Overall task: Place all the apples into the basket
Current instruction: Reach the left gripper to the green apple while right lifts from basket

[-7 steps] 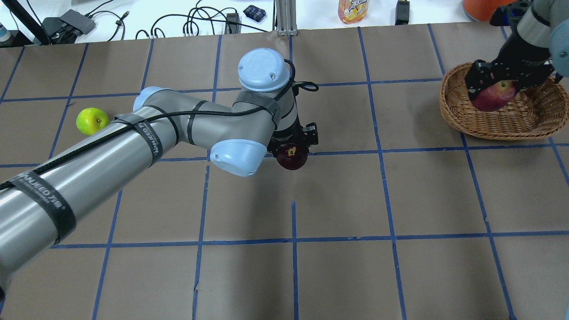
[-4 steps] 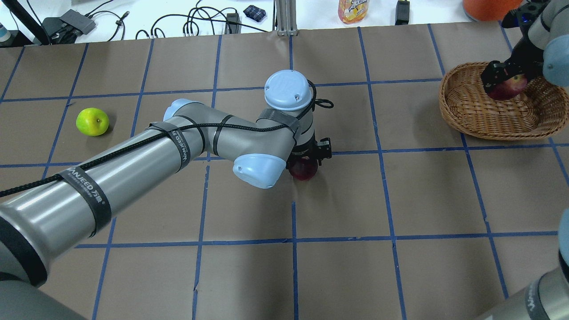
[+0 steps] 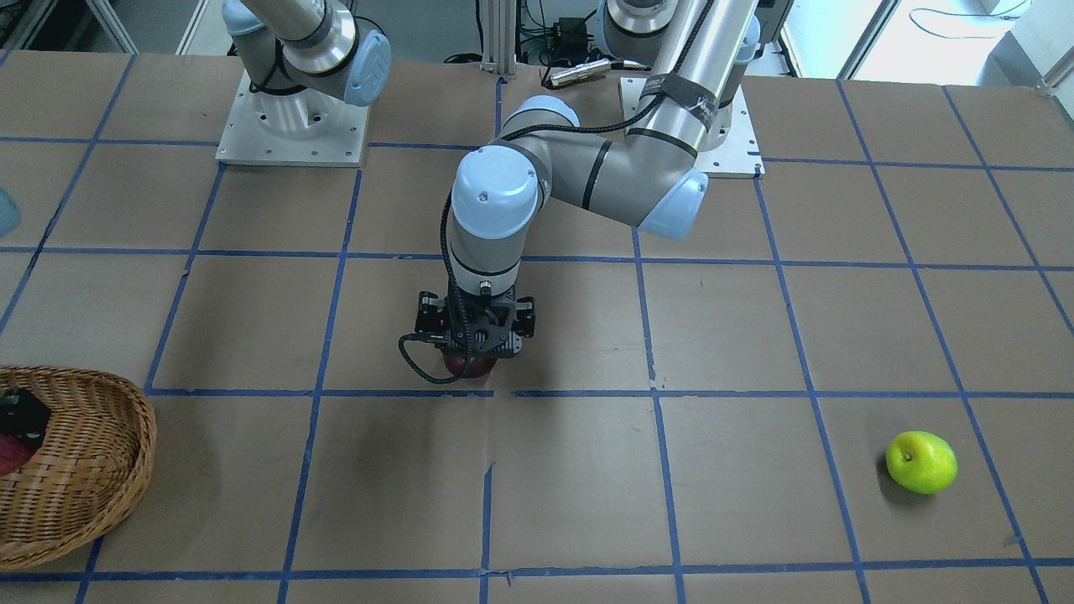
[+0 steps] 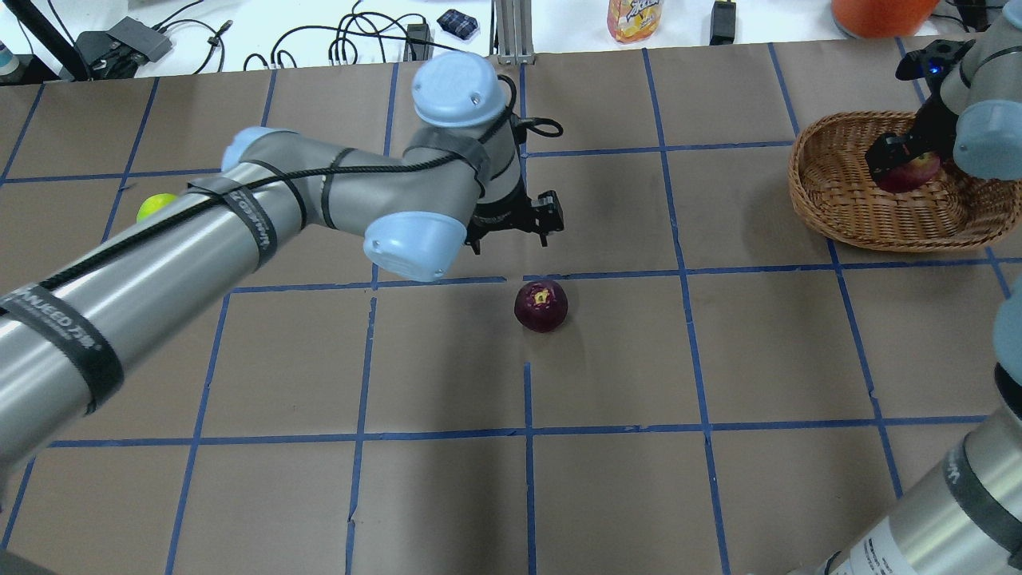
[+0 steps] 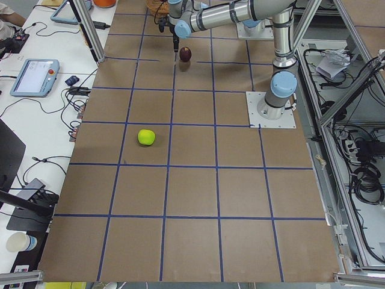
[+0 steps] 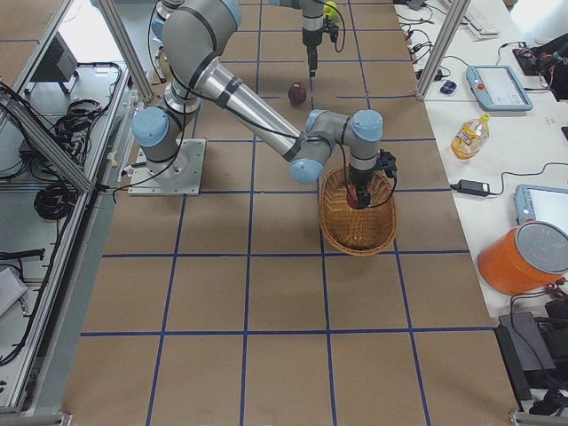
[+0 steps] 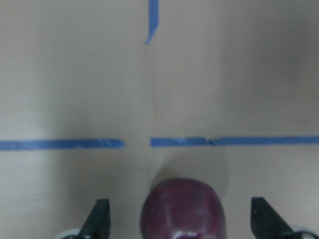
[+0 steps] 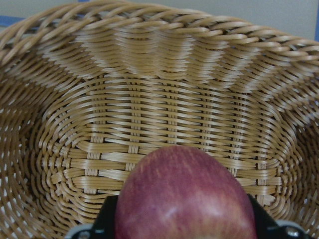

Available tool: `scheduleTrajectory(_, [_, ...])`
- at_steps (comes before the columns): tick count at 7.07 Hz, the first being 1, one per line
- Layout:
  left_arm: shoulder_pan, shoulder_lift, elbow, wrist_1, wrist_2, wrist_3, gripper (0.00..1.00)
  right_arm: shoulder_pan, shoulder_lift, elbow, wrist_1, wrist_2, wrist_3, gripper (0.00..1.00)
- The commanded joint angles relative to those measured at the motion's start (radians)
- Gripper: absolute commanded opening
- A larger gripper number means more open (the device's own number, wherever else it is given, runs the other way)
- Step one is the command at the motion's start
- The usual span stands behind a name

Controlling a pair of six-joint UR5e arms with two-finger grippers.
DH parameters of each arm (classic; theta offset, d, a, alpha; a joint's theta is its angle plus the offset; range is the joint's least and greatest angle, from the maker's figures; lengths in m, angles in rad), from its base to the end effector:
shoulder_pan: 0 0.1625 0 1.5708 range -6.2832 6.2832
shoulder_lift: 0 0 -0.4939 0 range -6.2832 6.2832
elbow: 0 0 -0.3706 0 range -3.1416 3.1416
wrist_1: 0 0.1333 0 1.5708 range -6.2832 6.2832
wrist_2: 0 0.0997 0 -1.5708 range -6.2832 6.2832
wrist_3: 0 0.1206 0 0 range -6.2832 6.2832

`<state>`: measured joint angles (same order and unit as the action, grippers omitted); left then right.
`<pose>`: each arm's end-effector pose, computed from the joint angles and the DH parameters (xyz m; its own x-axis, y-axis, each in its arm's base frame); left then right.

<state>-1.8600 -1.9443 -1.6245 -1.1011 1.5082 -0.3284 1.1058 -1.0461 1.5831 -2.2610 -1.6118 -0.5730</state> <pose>-0.3124 -0.5562 0.3528 -0.9967 -0.0370 0.0729 -0.0386 0.9991 -0.0200 -0.1914 -0.6678 0.2965 -0.9883 -0.0977 0.1168 -0.1103 0.9882 -0.1063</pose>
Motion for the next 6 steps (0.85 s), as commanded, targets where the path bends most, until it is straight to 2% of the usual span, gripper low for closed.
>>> scheduleTrajectory(1, [0.262,0.048,0.053,-0.176,0.126,0.364,1.00,-0.004,0.037,0.005,-0.009,0.000,0.008,0.13])
scheduleTrajectory(2, [0.420,0.048,0.067,-0.180,0.121,0.549,1.00,-0.007,0.035,0.012,0.006,-0.005,0.013,0.15])
scheduleTrajectory(3, [0.540,0.024,0.072,-0.180,0.118,0.704,1.00,-0.009,0.038,0.014,0.003,-0.002,0.004,0.49])
scheduleTrajectory(4, [0.638,0.006,0.071,-0.180,0.095,0.824,1.00,-0.009,0.038,0.012,-0.003,-0.003,-0.002,0.99])
scheduleTrajectory(5, [0.707,-0.013,0.071,-0.180,0.054,0.888,1.00,-0.009,0.038,0.014,0.018,-0.014,-0.001,1.00])
scheduleTrajectory(6, [0.763,-0.036,0.074,-0.165,0.026,0.973,1.00,-0.009,0.029,-0.006,0.094,-0.014,0.004,1.00])
